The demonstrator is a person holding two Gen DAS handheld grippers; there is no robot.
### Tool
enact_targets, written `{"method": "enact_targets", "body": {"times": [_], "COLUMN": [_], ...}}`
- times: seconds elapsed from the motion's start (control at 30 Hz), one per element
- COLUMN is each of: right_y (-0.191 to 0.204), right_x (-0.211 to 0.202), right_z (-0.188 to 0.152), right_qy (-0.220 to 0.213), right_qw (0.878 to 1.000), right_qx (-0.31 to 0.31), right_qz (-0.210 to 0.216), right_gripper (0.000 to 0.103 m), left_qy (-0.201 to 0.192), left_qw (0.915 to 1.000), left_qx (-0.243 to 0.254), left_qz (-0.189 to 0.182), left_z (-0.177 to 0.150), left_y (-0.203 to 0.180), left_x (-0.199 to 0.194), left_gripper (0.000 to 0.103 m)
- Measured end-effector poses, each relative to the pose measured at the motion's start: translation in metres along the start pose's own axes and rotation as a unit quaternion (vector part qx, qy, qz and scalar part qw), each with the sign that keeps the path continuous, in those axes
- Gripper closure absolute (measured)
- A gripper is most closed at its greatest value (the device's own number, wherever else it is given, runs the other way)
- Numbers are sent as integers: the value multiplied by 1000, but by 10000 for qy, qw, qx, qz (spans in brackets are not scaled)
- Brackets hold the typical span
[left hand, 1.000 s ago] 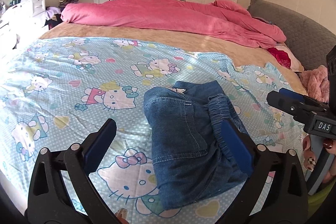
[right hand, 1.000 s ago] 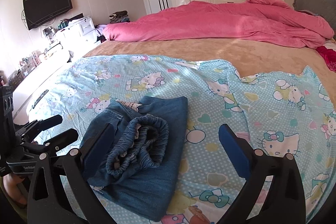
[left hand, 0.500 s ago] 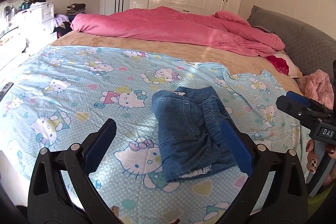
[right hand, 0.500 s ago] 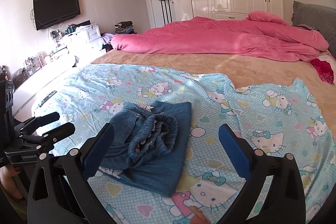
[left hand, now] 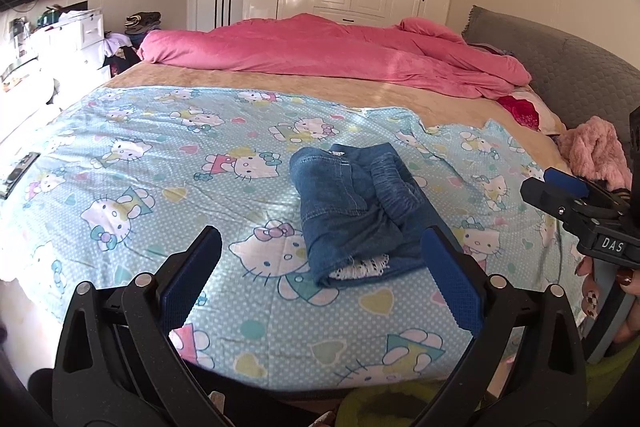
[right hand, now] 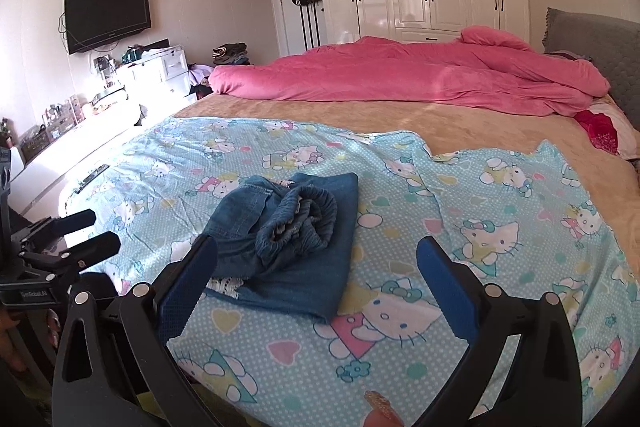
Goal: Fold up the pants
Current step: 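Open both grippers and pull them back from the folded pants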
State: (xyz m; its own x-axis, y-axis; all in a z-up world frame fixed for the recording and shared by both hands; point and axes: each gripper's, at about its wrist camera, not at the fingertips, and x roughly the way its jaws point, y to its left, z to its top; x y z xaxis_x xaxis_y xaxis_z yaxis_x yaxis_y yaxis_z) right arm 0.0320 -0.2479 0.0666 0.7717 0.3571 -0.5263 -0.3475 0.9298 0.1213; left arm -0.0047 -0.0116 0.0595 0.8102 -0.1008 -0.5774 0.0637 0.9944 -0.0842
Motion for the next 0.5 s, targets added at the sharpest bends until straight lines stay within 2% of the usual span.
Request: {"method": "enact_targets", "body": {"times": [0.3, 0.5], "right_y": [7, 5], "right_x": [-12, -6], "right_z": [-26, -49], "right_qy": [170, 316], "right_qw": [9998, 9984], "right_qx": [49, 89], "right_qz": [-87, -470], "right_gripper": [4, 4], "left_qy": [295, 590], "left_qw": [9996, 9982], "left_qx": [-17, -129], "left_qz": [11, -2], "left_z": [-28, -50], "left_y": [0, 2], "left_x": [-6, 2], "left_gripper": [9, 9]}}
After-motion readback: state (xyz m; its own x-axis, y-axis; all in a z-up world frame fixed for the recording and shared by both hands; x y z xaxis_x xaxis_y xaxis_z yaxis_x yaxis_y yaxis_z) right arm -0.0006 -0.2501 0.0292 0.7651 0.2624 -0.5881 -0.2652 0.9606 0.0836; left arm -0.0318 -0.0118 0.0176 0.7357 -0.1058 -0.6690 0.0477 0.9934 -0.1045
